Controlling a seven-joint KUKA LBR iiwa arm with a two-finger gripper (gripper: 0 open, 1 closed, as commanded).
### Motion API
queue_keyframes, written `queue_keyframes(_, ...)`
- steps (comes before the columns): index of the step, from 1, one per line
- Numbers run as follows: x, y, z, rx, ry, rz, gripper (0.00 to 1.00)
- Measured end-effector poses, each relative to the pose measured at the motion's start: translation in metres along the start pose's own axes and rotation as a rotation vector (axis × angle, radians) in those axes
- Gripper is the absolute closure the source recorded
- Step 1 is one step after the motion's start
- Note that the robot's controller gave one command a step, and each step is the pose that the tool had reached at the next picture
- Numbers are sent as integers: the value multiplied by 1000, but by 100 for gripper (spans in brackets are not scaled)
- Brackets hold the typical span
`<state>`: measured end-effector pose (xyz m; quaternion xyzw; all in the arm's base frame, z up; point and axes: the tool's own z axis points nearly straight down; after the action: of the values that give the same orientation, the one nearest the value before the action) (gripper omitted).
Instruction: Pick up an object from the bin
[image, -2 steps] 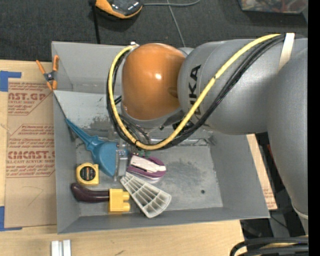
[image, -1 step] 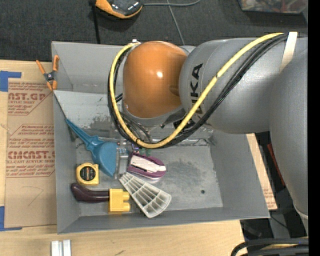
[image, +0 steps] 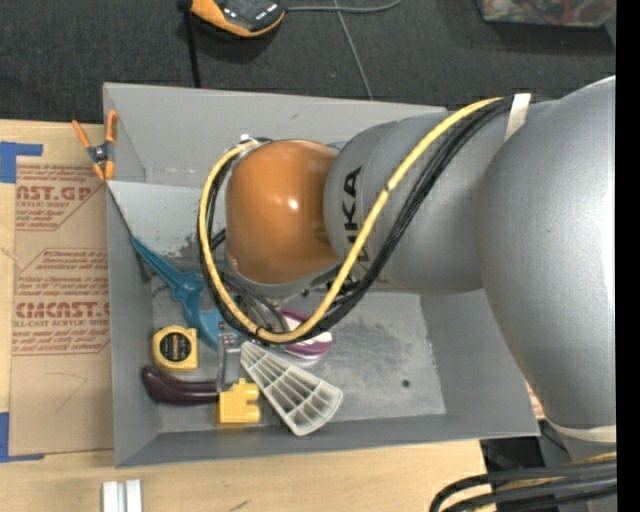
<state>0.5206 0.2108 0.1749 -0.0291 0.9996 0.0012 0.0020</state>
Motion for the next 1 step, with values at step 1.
queue_keyframes(1, 24, 27, 24, 1, 5, -280, 0)
